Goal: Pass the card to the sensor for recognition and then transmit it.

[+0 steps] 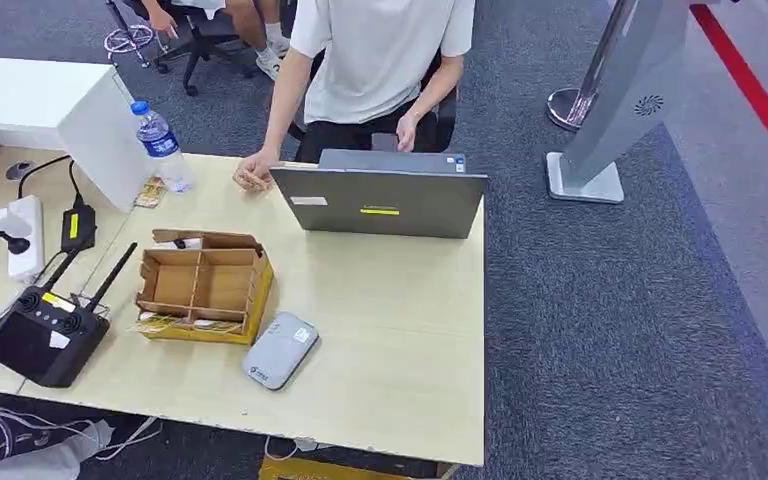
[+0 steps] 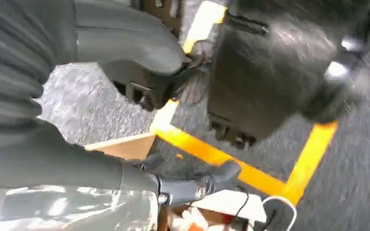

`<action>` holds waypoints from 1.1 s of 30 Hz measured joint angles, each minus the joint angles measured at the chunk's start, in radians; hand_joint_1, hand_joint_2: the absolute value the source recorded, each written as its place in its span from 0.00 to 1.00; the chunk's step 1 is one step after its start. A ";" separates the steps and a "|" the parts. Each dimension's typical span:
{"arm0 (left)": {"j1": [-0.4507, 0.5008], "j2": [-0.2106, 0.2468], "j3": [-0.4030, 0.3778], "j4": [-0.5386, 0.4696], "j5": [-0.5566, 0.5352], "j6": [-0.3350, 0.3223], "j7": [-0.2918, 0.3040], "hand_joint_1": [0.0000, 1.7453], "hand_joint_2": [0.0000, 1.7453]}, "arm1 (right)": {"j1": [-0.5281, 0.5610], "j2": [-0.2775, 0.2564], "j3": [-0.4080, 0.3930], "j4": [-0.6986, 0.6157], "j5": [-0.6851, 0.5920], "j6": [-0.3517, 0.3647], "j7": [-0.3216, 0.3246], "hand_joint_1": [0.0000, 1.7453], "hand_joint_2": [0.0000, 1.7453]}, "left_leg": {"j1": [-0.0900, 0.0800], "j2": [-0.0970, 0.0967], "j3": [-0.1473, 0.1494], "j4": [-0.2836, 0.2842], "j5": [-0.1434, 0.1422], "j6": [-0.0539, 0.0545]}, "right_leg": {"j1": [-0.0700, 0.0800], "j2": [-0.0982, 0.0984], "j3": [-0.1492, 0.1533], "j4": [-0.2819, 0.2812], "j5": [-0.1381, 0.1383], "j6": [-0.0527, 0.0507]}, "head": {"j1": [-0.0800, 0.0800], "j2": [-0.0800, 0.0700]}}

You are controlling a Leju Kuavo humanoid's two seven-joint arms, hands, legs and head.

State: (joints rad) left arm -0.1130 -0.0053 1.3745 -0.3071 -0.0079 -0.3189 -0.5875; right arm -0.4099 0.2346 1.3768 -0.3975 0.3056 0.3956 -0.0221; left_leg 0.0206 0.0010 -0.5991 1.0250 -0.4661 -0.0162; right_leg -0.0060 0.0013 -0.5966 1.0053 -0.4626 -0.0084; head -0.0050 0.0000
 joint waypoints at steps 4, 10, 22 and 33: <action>-0.062 0.091 0.016 0.000 0.068 0.002 0.014 0.00 1.00 | -0.006 0.002 0.022 0.002 0.059 0.021 -0.022 0.00 1.00 | 0.000 0.000 0.000 0.000 0.001 -0.001 | 0.000 0.000 0.000 0.001 0.000 0.000 | -0.001 0.000; -0.179 0.233 0.044 0.000 0.164 0.015 0.039 0.00 1.00 | -0.015 0.007 0.068 0.011 0.153 0.048 -0.060 0.00 1.00 | 0.001 0.000 0.000 0.000 0.002 -0.003 | 0.001 0.000 0.000 0.001 0.001 -0.001 | -0.002 0.000; -0.492 0.448 0.027 0.000 0.241 0.039 0.031 0.00 0.00 | -0.028 0.014 0.093 0.011 0.282 0.062 -0.101 0.00 1.00 | 0.001 0.002 0.001 0.000 0.004 -0.005 | 0.001 0.003 -0.001 0.002 0.004 -0.004 | 0.001 0.000; -0.751 0.528 -0.087 0.000 0.190 0.086 0.016 0.00 0.00 | -0.041 0.020 0.095 0.010 0.392 0.072 -0.147 0.00 1.00 | 0.002 0.005 0.000 0.000 0.005 -0.006 | 0.002 0.005 -0.003 0.002 0.005 -0.007 | -0.001 0.000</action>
State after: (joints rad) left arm -0.8638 0.5226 1.2871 -0.3075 0.1823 -0.2327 -0.5715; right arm -0.4514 0.2548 1.4717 -0.3872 0.6978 0.4681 -0.1690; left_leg 0.0226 0.0062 -0.5990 1.0254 -0.4613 -0.0222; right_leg -0.0042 0.0067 -0.5992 1.0075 -0.4572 -0.0152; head -0.0057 0.0000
